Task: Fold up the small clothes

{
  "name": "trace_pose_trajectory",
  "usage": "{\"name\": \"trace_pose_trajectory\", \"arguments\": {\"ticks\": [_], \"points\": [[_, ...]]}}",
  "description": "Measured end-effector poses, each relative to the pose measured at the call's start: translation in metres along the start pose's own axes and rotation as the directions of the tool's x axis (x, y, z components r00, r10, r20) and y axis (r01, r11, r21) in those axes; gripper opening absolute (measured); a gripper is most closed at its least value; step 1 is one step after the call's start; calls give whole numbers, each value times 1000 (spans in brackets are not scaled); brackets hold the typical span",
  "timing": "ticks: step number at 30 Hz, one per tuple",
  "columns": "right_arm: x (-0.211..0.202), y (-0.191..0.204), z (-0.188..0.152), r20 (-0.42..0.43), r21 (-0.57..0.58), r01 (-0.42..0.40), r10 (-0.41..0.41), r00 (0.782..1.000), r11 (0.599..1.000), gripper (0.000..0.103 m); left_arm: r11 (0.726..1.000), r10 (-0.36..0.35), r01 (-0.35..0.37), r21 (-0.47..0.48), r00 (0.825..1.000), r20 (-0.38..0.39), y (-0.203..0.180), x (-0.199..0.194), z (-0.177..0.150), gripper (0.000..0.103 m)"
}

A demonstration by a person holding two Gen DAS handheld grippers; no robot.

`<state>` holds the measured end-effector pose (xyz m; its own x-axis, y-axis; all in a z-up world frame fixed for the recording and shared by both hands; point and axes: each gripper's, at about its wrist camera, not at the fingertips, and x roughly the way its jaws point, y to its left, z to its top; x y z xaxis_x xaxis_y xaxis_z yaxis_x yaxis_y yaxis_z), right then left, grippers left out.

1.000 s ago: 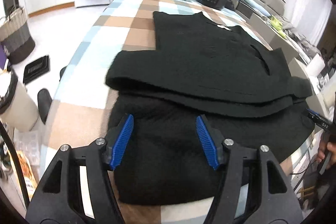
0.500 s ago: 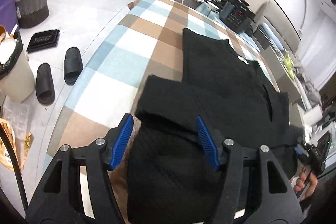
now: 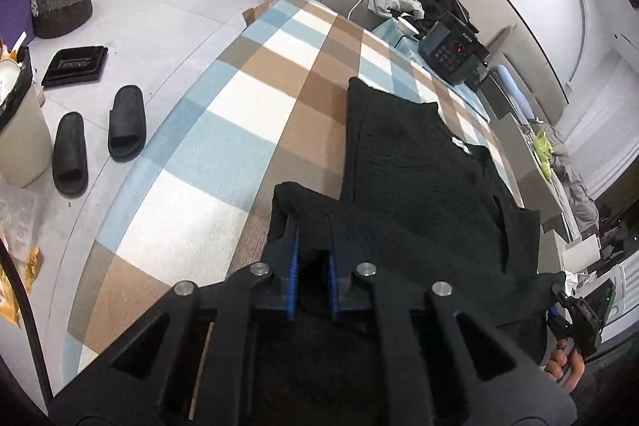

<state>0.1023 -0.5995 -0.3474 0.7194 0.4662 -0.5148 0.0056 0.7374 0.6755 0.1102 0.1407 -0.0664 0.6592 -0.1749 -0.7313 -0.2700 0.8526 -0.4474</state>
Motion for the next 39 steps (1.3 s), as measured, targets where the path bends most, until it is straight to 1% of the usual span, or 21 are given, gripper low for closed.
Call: {"name": "trace_pose_trajectory", "arguments": {"ticks": [2, 3, 6, 8, 11, 13, 16, 17, 19, 20, 21, 22, 23, 24, 25, 26, 30, 32, 35, 37, 39], "points": [[1, 4, 3, 12, -8, -9, 9, 1000, 1000, 12, 1000, -7, 7, 5, 1000, 15, -3, -3, 3, 7], [1, 7, 5, 27, -17, -4, 5, 1000, 1000, 8, 1000, -11, 11, 10, 1000, 23, -5, -5, 5, 6], [-1, 20, 14, 77, -49, -10, 14, 997, 999, 7, 1000, -16, 15, 19, 999, 43, -11, -8, 15, 6], [-1, 33, 28, 100, -84, -5, 14, 995, 996, 6, 1000, -21, 20, 23, 998, 60, -16, -8, 25, 5], [6, 49, 51, 117, -114, 14, 0, 993, 993, 6, 999, -28, 24, 41, 996, 88, -29, -5, 48, 5], [15, 58, 69, 139, -129, 35, -16, 990, 991, 6, 998, -35, 30, 53, 994, 104, -40, 3, 69, 5], [31, 59, 95, 151, -92, 33, -19, 988, 995, 6, 998, -36, 28, 64, 992, 125, -55, 17, 100, 5], [41, 56, 105, 149, -65, 43, -33, 988, 997, 6, 998, -36, 28, 65, 991, 128, -59, 24, 110, 5], [58, 49, 119, 117, -18, 67, -64, 991, 998, 11, 998, -23, 16, 56, 992, 124, -66, 40, 128, 6], [66, 44, 125, 98, 8, 81, -81, 992, 997, 15, 999, -22, 17, 41, 992, 122, -67, 46, 134, 11], [70, 41, 127, 88, 24, 90, -92, 992, 996, 20, 1000, -7, 4, 27, 995, 102, -67, 54, 140, 21], [70, 38, 127, 89, 34, 100, -102, 991, 994, 22, 999, 29, -31, 22, 996, 87, -68, 60, 144, 26], [65, 38, 125, 100, 21, 103, -105, 989, 994, 24, 998, 51, -53, 22, 995, 89, -67, 62, 145, 34], [62, 39, 124, 105, 4, 106, -106, 989, 994, 28, 998, 62, -65, 24, 993, 100, -66, 61, 145, 40], [57, 39, 121, 111, -16, 113, -111, 988, 993, 32, 998, 60, -63, 26, 992, 110, -63, 59, 143, 44], [51, 38, 116, 114, -35, 125, -121, 986, 991, 41, 997, 63, -67, 26, 991, 114, -60, 57, 141, 54], [29, 33, 92, 85, -111, 185, -177, 981, 976, 45, 993, 98, -105, 47, 987, 127, -46, 41, 121, 56], [21, 25, 75, 36, -142, 221, -218, 975, 965, 47, 991, 115, -123, 59, 986, 122, -39, 31, 105, 56], [10, 16, 47, -25, -190, 250, -259, 966, 949, 49, 985, 129, -139, 106, 987, 95, -34, 18, 74, 57], [2, 12, 29, -41, -212, 263, -278, 960, 941, 53, 978, 148, -157, 139, 986, 73, -33, 14, 54, 58], [-5, 7, 10, -57, -227, 283, -302, 951, 932, 54, 970, 163, -166, 179, 986, 32, -31, 12, 31, 58]]}}
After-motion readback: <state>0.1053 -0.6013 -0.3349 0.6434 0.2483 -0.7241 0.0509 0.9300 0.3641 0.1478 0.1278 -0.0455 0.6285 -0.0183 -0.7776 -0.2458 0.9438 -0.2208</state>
